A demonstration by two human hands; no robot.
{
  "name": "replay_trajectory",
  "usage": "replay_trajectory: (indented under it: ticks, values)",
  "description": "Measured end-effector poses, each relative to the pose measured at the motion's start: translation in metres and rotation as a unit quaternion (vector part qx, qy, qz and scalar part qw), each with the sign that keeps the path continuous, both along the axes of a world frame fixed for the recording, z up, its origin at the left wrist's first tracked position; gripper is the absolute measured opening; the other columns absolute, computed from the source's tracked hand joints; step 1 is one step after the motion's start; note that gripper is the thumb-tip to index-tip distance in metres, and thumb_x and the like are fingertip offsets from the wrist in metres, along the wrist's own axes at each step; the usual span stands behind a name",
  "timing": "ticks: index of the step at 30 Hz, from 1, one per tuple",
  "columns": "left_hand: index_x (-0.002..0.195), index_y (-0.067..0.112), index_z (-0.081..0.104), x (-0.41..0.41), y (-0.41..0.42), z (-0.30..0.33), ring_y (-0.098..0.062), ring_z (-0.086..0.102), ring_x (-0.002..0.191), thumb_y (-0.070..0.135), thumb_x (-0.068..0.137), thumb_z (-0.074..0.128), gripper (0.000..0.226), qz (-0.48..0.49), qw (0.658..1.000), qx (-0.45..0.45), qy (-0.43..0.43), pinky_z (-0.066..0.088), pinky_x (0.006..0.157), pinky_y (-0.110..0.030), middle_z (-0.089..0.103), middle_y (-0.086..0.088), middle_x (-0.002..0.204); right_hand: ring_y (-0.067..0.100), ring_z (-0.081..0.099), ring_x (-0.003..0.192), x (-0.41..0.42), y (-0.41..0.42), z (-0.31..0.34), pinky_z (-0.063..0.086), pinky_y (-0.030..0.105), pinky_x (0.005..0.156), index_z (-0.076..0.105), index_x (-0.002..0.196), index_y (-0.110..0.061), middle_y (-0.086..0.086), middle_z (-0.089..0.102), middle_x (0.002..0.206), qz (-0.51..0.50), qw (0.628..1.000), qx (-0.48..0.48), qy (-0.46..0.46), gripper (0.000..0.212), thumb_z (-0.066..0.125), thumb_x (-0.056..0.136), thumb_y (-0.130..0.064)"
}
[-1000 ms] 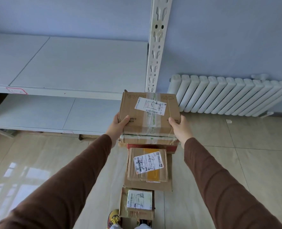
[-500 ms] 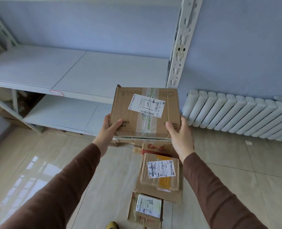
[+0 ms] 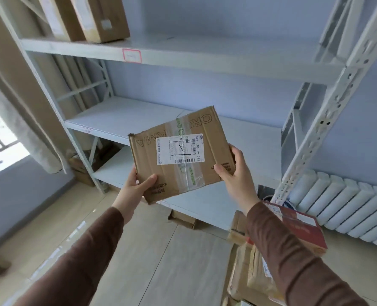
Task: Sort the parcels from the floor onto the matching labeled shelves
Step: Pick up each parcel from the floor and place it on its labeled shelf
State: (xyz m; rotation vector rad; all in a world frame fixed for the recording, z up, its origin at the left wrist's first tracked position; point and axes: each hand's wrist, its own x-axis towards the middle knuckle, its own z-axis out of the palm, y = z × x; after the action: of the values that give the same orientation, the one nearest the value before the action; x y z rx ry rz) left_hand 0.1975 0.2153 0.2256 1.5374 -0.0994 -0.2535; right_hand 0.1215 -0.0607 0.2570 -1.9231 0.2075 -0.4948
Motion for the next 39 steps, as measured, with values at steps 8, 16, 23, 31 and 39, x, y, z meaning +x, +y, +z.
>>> replay_trajectory:
  ticks: [8,16,23,31,39]
  values:
    - [0.129,0.017,0.057,0.058,0.133,0.052,-0.021,0.067,0.118,0.03,0.086,0.078,0.05,0.051,0.997,-0.023,-0.045,0.05,0.107,-0.045,0.073,-0.002,0.121,0.009,0.059,0.125,0.069,0.117,0.093,0.049,0.031,0.107,0.043,0.15,-0.026,-0.005,0.06,0.138,0.074,0.993,-0.056,-0.07,0.063,0.071,0.095,-0.015]
    - [0.152,0.049,0.023,0.128,0.181,0.106,-0.022,0.065,0.123,0.022,0.077,0.088,0.102,0.06,0.985,-0.108,-0.122,0.054,0.101,-0.049,0.057,-0.001,0.147,-0.002,0.045,0.118,0.132,0.164,0.183,0.03,-0.002,0.096,0.046,0.15,-0.025,-0.015,0.051,0.132,0.106,0.962,-0.194,-0.16,0.06,0.071,0.096,-0.017]
    - [0.142,0.024,0.034,0.193,0.157,0.161,-0.027,0.067,0.119,0.011,0.079,0.078,0.078,0.069,0.966,-0.173,-0.181,0.063,0.082,-0.036,0.061,-0.007,0.136,0.011,0.043,0.135,0.206,0.162,0.269,0.034,0.03,0.117,0.051,0.145,-0.015,-0.001,0.048,0.144,0.071,0.918,-0.237,-0.31,0.061,0.077,0.09,-0.023]
    - [0.129,0.018,0.032,0.269,0.098,0.213,-0.023,0.067,0.118,0.01,0.082,0.079,0.067,0.045,0.944,-0.24,-0.221,0.06,0.093,-0.036,0.059,-0.01,0.13,-0.021,0.057,0.106,0.275,0.158,0.34,0.052,0.027,0.101,0.046,0.126,-0.005,-0.016,0.057,0.117,0.045,0.92,-0.036,-0.388,0.058,0.085,0.084,-0.017]
    - [0.136,0.015,0.034,0.358,0.057,0.218,-0.016,0.072,0.107,0.005,0.086,0.078,0.067,-0.022,0.949,-0.244,-0.197,0.059,0.097,-0.041,0.056,-0.013,0.134,-0.016,0.057,0.113,0.347,0.147,0.347,0.05,0.03,0.107,0.045,0.142,-0.012,-0.019,0.058,0.128,-0.011,0.923,-0.079,-0.377,0.058,0.075,0.093,-0.023]
